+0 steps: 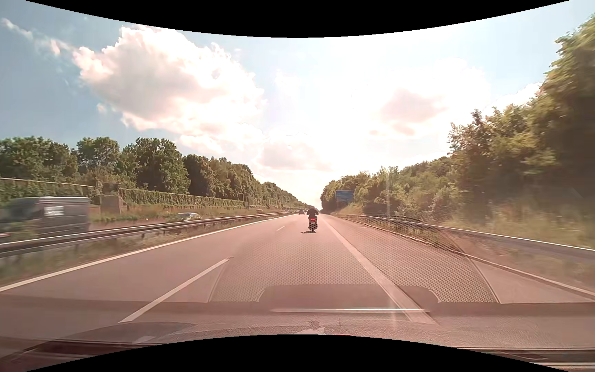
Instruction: Follow the waypoints while adhering to traffic rules and regulations
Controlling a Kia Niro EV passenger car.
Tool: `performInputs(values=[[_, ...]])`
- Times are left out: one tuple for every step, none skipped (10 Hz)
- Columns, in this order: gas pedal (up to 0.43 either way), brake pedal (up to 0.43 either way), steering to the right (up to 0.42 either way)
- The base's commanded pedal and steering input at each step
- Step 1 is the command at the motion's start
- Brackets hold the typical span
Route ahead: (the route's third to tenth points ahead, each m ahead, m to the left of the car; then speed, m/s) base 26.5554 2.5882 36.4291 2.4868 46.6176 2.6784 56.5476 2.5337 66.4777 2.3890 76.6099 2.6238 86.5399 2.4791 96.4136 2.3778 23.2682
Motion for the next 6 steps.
performInputs(values=[[0.24, 0.012, 0.0], [0.248, 0.012, 0.0], [0.248, 0.012, 0.0], [0.248, 0.012, 0.0], [0.248, 0.012, 0.0], [0.248, 0.012, 0.0]])
